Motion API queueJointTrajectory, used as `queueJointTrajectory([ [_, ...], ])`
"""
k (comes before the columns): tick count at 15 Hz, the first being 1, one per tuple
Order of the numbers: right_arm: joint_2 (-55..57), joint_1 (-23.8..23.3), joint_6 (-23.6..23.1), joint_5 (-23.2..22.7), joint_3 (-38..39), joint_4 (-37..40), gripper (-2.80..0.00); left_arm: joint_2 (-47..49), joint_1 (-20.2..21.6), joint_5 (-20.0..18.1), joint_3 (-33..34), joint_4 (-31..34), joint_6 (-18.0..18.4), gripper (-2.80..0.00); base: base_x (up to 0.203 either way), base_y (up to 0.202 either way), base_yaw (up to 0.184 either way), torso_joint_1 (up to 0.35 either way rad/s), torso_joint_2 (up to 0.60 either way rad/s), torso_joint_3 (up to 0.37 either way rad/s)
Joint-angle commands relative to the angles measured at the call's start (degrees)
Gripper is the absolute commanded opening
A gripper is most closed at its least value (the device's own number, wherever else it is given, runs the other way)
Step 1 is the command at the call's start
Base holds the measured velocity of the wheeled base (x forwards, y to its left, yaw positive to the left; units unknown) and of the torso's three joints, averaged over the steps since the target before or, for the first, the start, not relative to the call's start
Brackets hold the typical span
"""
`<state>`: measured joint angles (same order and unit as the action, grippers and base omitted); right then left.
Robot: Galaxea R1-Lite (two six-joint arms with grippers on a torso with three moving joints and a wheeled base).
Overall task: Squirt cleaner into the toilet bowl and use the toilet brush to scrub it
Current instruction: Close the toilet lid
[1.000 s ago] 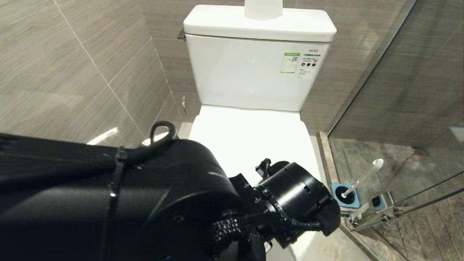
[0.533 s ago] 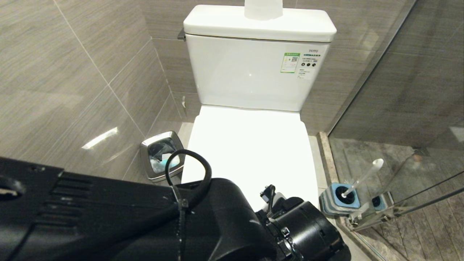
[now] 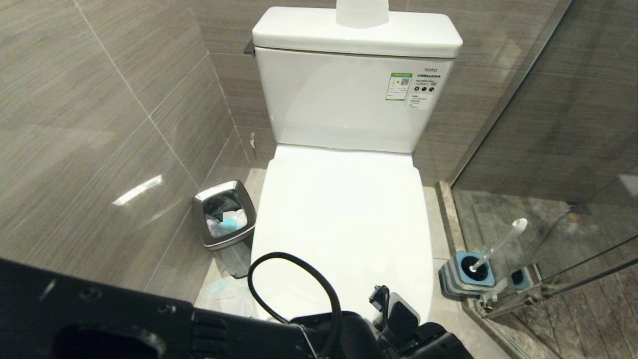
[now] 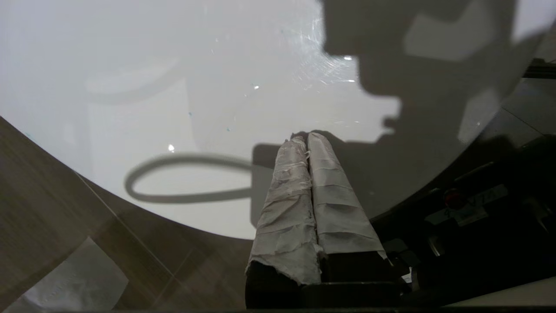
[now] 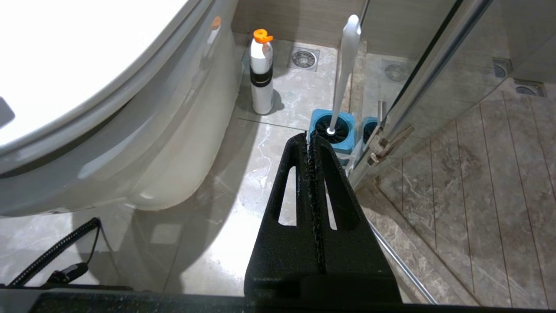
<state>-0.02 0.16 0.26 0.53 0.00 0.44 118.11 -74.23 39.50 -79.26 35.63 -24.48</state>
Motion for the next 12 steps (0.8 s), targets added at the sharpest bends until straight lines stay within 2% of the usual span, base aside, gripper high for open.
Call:
queueJointTrajectory([
  [1,0.0,0.0,0.0,0.0,0.1,0.0,-2.8,2.8,-0.8,0.4,0.2,-0.1,-2.1,-2.8,0.0,0.0,0.0,0.0,0.0,0.0],
  [8,0.0,0.0,0.0,0.0,0.1,0.0,-2.8,6.5,-1.4,1.9,0.4,-4.2,-3.5,-2.8,0.0,0.0,0.0,0.0,0.0,0.0],
  [10,0.0,0.0,0.0,0.0,0.0,-0.1,-2.8,6.5,-1.4,2.0,0.5,-4.0,-4.9,-2.8,0.0,0.0,0.0,0.0,0.0,0.0],
  [12,0.0,0.0,0.0,0.0,0.0,0.0,-2.8,4.8,-1.2,4.3,0.4,-4.0,-6.0,-2.8,0.0,0.0,0.0,0.0,0.0,0.0],
])
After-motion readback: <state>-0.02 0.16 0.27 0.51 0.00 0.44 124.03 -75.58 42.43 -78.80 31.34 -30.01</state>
